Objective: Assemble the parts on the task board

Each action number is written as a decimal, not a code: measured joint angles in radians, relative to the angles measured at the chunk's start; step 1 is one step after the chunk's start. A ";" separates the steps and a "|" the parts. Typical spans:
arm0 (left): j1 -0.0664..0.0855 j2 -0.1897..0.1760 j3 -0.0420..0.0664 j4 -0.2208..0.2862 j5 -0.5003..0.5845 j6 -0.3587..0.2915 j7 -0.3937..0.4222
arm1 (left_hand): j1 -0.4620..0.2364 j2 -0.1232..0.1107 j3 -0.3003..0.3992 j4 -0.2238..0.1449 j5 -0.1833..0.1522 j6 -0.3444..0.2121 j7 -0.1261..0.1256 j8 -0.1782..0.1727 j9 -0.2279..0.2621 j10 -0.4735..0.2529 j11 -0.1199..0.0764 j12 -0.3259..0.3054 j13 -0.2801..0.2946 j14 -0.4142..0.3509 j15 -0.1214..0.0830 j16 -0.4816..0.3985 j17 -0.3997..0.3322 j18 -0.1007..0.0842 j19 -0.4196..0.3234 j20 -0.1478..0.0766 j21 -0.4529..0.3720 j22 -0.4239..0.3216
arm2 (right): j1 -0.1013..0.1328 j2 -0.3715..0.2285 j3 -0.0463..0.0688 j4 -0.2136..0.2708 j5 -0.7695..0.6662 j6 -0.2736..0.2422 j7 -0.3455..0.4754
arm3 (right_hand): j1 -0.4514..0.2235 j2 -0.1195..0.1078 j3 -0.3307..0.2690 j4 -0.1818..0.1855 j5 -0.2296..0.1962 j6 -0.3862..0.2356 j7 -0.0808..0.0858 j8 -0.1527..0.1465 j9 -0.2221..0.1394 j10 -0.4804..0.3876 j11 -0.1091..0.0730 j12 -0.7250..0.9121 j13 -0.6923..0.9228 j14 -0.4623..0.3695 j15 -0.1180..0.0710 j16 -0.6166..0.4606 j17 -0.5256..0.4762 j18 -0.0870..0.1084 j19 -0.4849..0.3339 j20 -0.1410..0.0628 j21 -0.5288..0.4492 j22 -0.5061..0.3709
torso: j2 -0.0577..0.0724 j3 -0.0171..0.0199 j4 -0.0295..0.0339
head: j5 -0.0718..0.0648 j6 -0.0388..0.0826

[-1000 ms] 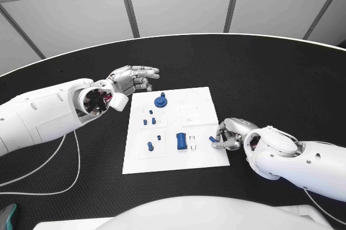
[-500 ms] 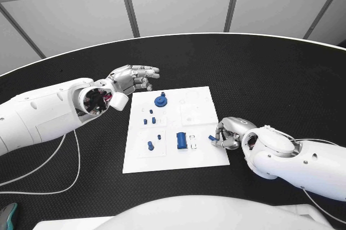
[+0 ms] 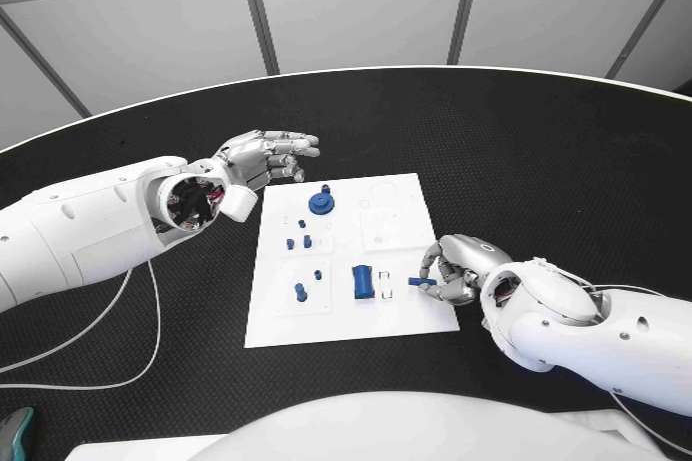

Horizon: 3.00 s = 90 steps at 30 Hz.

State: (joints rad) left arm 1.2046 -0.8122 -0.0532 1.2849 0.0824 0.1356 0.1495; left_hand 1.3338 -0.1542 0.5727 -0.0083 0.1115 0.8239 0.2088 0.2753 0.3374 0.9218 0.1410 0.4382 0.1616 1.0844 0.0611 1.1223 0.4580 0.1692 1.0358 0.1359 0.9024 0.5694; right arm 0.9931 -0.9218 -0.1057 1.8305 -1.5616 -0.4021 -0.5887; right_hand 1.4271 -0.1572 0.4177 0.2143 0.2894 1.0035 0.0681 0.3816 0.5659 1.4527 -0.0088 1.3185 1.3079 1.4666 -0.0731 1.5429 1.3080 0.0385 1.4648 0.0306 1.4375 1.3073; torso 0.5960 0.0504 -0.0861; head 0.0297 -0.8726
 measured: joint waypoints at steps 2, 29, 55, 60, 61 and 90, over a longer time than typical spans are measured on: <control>0.000 0.000 0.000 0.000 0.000 0.000 0.000 | 0.000 0.000 0.000 0.000 0.000 0.000 0.000 0.000 0.000 0.000 0.000 0.000 0.000 0.000 0.000 0.000 0.000 0.000 0.000 0.000 0.000 0.000 | 0.000 0.002 0.000 0.006 0.003 -0.008 0.001 | -0.012 -0.001 0.004 0.001 0.000 -0.002 0.001 0.005 0.000 0.000 0.000 0.000 0.000 0.000 0.000 0.000 0.000 0.000 0.000 0.000 0.000 0.000 | 0.000 -0.0001 0.0000 | 0.001 0.001; 0.000 -0.001 0.000 0.007 0.000 -0.004 0.000 | 0.000 0.000 0.000 0.000 0.000 0.000 0.000 0.000 0.001 0.000 0.000 0.000 0.000 0.000 0.000 0.000 0.000 0.000 0.000 0.000 0.000 0.000 | 0.001 0.120 0.003 -0.072 0.108 -0.012 0.012 | -0.114 -0.021 0.042 0.021 0.005 -0.002 0.001 0.017 0.029 0.004 -0.004 0.003 0.000 0.000 0.000 0.000 0.000 0.000 0.000 0.000 0.000 0.000 | 0.002 0.0006 0.0017 | 0.008 0.003; 0.000 -0.001 0.000 0.008 0.000 -0.006 0.000 | 0.000 0.000 0.000 0.000 0.000 0.000 0.000 0.000 0.000 0.000 0.000 0.000 0.000 0.000 0.000 0.000 -0.001 0.000 0.000 0.000 0.000 0.000 | 0.001 0.151 0.004 -0.098 0.114 0.045 0.013 | -0.313 -0.023 0.018 0.074 0.030 0.028 -0.020 0.059 0.056 0.012 -0.012 0.022 0.000 -0.001 -0.007 0.000 0.000 0.000 0.000 -0.008 0.007 0.000 | 0.002 0.0023 0.0010 | 0.014 0.000; 0.000 -0.001 0.000 0.007 0.000 -0.005 -0.001 | 0.000 0.000 0.000 0.000 0.000 0.000 0.000 0.000 0.000 0.000 0.000 0.000 0.000 0.000 0.000 0.000 -0.001 0.000 0.000 0.000 0.000 0.000 | 0.001 0.151 0.004 -0.099 0.114 0.043 0.012 | -0.337 -0.021 0.007 0.077 0.030 0.028 -0.020 0.063 0.059 0.012 -0.012 0.026 -0.001 -0.001 -0.007 0.000 -0.001 0.000 0.000 -0.007 0.007 0.000 | 0.002 0.0024 0.0007 | 0.013 0.000; 0.000 0.000 0.000 0.007 0.000 -0.005 -0.001 | 0.000 0.000 0.000 0.000 0.000 0.000 0.000 0.000 0.000 0.000 0.000 0.000 0.000 0.000 0.000 0.000 -0.001 0.000 0.000 0.000 0.000 0.000 | 0.001 0.150 0.004 -0.099 0.114 0.041 0.012 | -0.338 -0.020 0.006 0.075 0.030 0.028 -0.020 0.063 0.059 0.012 -0.012 0.026 -0.001 -0.001 -0.007 0.000 -0.001 0.000 0.000 -0.007 0.007 0.000 | 0.002 0.0023 0.0007 | 0.013 0.000; 0.000 -0.002 0.000 0.006 0.000 -0.001 -0.002 | 0.000 0.000 0.000 0.000 0.000 0.000 0.000 0.000 0.000 0.000 0.000 0.000 0.000 0.000 0.000 0.000 0.000 0.000 0.000 0.000 0.000 0.000 | 0.001 0.074 0.002 -0.022 0.114 0.065 0.045 | -0.336 -0.018 -0.046 0.056 0.022 0.027 -0.020 0.078 0.069 0.016 -0.016 0.026 0.000 -0.001 -0.013 0.000 -0.001 0.000 0.004 -0.011 0.011 0.000 | 0.001 0.0026 -0.0006 | 0.017 0.000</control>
State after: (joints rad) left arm 1.2049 -0.8145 -0.0531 1.2908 0.0824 0.1342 0.1479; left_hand 1.3338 -0.1542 0.5727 -0.0083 0.1115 0.8239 0.2088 0.2753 0.3375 0.9218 0.1410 0.4381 0.1615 1.0845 0.0611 1.1223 0.4576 0.1692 1.0358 0.1359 0.9025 0.5698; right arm 0.9938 -0.8480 -0.1037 1.8081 -1.4478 -0.3366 -0.5434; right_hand 1.0911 -0.1755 0.3715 0.2704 0.3118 1.0309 0.0481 0.4594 0.6348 1.4688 -0.0249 1.3447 1.3080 1.4652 -0.0863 1.5429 1.3073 0.0385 1.4689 0.0194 1.4483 1.3073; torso 0.5972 0.0530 -0.0867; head 0.0465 -0.8727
